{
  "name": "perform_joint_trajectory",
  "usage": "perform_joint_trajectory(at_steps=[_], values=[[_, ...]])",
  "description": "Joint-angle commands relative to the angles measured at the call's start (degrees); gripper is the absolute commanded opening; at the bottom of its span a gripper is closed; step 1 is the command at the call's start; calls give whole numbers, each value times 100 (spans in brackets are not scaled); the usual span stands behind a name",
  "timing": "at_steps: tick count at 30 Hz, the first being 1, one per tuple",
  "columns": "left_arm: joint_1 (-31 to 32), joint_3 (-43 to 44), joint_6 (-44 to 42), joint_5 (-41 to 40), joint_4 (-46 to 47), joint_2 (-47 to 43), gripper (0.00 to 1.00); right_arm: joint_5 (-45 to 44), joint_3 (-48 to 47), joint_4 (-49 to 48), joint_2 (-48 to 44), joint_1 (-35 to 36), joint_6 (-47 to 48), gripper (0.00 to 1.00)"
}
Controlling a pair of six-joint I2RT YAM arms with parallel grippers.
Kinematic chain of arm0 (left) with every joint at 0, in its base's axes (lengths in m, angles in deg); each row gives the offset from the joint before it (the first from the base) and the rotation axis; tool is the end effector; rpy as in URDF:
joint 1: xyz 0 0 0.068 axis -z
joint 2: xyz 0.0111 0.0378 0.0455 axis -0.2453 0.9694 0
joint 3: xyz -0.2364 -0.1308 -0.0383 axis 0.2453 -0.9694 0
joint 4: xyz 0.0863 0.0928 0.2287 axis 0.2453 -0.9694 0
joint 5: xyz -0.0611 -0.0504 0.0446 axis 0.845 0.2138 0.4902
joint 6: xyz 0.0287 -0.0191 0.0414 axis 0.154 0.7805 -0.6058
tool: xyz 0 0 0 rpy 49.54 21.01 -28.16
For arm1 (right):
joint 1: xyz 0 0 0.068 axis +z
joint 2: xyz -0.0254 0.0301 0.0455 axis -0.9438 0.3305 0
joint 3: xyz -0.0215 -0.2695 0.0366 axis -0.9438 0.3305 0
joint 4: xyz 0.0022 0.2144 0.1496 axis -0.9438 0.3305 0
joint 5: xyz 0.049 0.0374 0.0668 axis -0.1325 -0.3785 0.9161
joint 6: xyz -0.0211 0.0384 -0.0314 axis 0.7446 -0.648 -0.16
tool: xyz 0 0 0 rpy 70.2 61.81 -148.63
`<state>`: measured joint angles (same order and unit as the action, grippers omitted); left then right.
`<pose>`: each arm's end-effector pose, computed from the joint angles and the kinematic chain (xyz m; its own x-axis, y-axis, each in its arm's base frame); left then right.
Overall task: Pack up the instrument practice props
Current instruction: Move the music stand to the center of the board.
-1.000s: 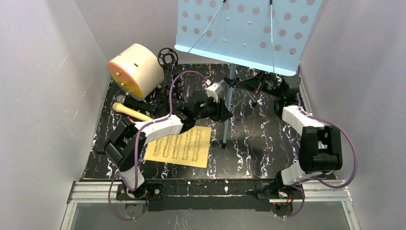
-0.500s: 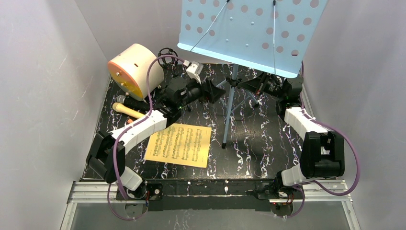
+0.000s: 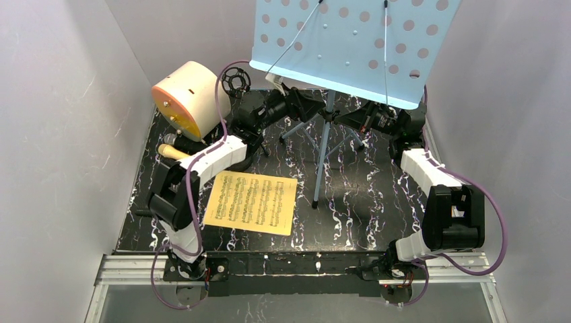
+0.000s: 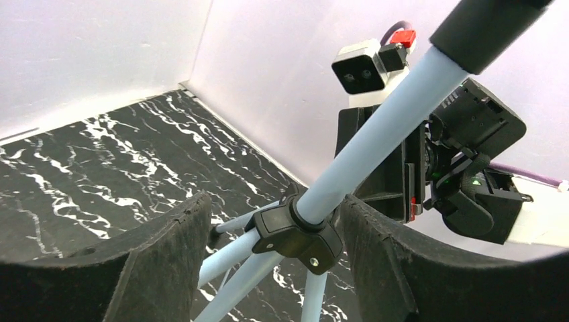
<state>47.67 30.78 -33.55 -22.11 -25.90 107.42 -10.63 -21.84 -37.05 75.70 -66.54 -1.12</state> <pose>0.3347 -0.2385 0.3544 -0.2232 -0.4215 -0.8789 0.8324 0.3868 -0.3969 0.3218 0.0529 0.3113 -0.5800 0.3873 -0.7166 -0.6464 0.3165 0.6942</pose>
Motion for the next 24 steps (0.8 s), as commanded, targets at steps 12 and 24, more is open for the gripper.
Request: perform_joint_trajectory(at_steps=[12,24], values=[[-29,1147,1038,1508,1713,1013,64,419,-288,912,298,214,798,1],[-25,1818,1358,1789,1785,1663,19,550,-513,1338,465,318,1679,1]])
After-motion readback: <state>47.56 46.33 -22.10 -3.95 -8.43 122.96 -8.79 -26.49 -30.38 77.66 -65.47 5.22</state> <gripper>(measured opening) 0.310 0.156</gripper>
